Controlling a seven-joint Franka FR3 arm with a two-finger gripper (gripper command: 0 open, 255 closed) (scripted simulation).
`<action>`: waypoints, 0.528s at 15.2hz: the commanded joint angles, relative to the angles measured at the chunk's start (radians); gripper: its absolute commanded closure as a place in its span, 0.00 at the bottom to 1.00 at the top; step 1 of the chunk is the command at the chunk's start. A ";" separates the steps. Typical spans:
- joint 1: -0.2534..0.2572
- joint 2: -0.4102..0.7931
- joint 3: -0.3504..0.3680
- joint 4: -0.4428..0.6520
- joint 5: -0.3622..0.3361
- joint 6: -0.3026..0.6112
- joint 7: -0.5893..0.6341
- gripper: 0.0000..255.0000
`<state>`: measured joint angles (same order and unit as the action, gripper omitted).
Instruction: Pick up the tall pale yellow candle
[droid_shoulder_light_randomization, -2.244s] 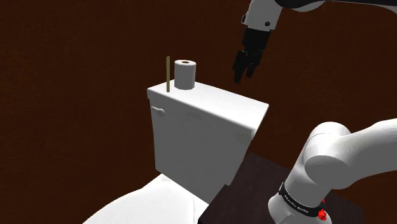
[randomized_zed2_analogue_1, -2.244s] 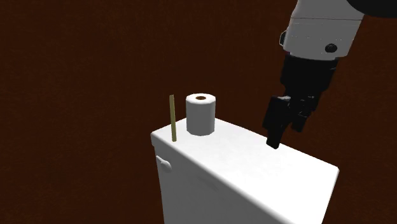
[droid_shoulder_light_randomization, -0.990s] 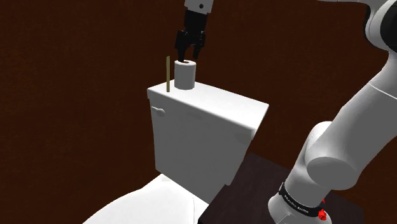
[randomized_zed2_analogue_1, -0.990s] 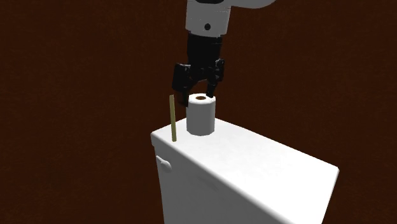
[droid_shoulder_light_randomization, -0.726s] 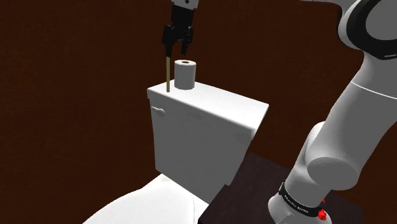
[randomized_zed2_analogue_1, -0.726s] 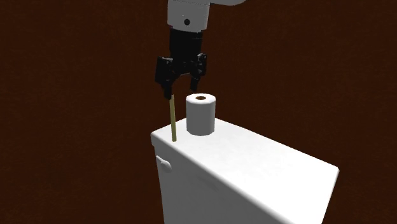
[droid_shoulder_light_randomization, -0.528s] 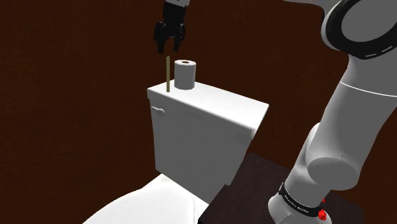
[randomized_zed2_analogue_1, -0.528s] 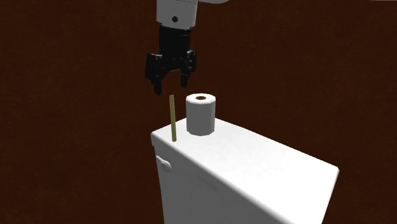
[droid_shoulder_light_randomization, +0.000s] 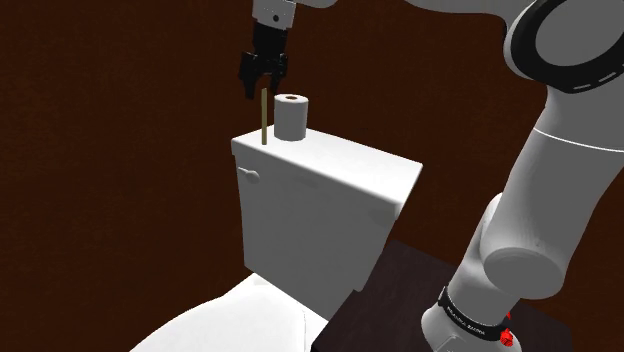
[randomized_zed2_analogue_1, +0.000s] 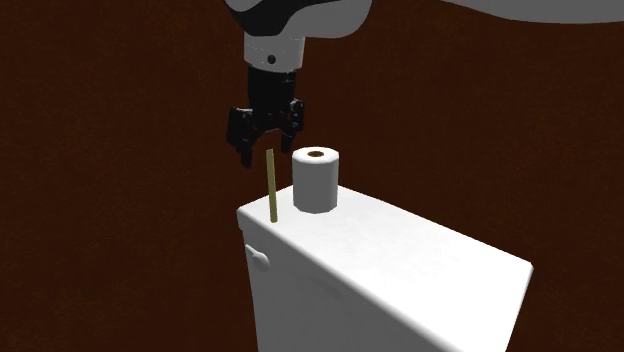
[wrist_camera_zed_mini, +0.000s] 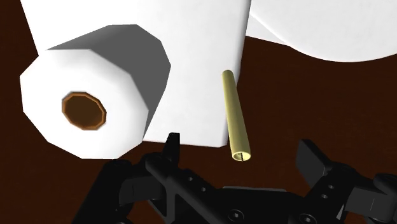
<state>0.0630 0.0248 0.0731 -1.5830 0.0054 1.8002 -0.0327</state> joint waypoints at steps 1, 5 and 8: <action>-0.001 -0.004 -0.001 -0.011 0.000 0.007 -0.001 0.00; -0.001 -0.004 0.000 -0.011 0.001 0.007 -0.001 1.00; -0.001 -0.004 0.000 -0.011 0.001 0.008 -0.001 1.00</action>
<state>0.0624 0.0208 0.0725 -1.5938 0.0059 1.8077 -0.0337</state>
